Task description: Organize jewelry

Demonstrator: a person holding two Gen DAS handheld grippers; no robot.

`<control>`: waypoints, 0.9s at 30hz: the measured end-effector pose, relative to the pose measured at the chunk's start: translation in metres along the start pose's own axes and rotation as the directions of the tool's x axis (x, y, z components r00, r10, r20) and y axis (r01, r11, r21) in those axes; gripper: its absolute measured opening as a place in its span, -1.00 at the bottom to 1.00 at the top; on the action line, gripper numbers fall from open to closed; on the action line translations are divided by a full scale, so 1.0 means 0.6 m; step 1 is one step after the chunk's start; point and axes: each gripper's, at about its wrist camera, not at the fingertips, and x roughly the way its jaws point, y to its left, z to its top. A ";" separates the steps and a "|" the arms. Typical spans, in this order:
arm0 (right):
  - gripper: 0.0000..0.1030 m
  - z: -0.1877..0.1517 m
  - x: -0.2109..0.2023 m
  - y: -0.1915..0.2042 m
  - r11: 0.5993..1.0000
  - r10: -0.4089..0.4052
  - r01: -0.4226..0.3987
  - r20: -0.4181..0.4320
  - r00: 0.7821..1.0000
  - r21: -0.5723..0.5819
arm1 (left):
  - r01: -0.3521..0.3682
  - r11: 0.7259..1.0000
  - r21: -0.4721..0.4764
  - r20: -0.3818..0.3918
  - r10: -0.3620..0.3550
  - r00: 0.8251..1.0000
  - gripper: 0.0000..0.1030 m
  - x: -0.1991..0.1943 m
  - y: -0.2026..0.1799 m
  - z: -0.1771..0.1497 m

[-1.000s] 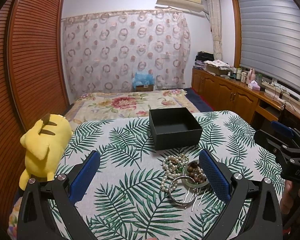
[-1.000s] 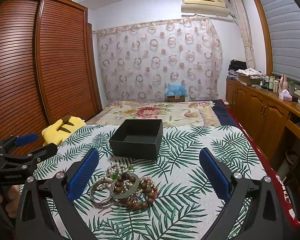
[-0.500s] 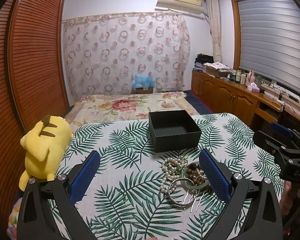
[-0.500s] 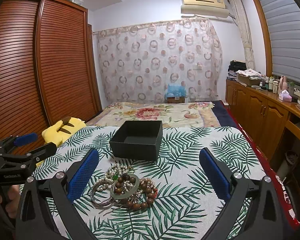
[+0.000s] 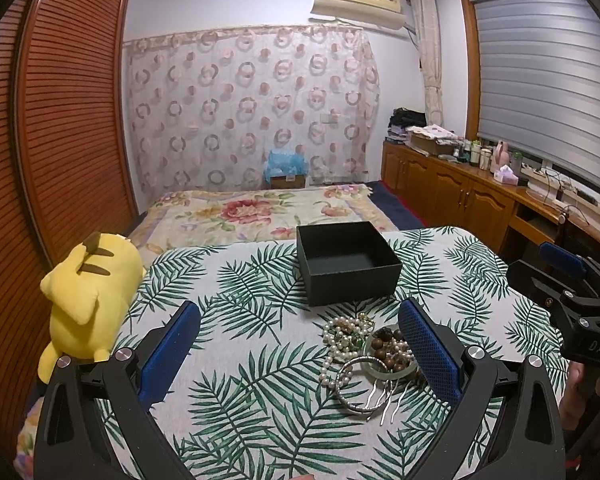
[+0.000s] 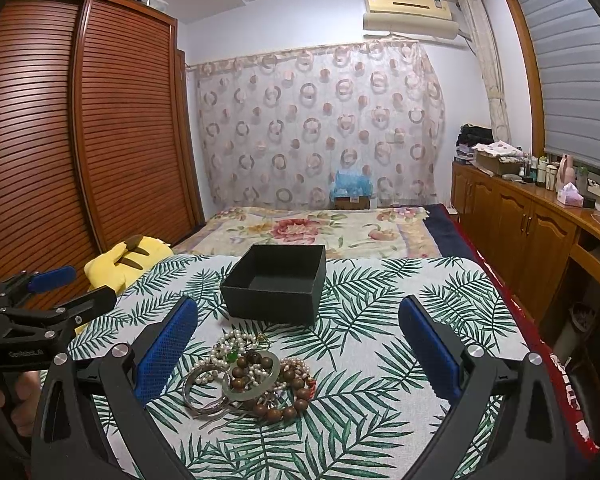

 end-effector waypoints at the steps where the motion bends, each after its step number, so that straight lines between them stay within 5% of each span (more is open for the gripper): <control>1: 0.95 0.000 0.000 0.000 1.000 0.000 0.000 0.001 1.000 0.000 | -0.001 1.000 0.000 0.000 0.001 1.000 0.86 0.000 0.000 0.000; 16: 0.95 0.004 -0.008 0.006 1.000 0.007 -0.007 -0.005 1.000 -0.003 | 0.004 1.000 -0.001 -0.006 -0.004 1.000 0.86 0.002 -0.004 -0.003; 27: 0.95 -0.037 0.032 -0.013 1.000 0.013 -0.014 -0.076 0.997 -0.020 | 0.055 0.998 -0.013 -0.104 -0.056 0.993 0.86 0.061 0.009 -0.045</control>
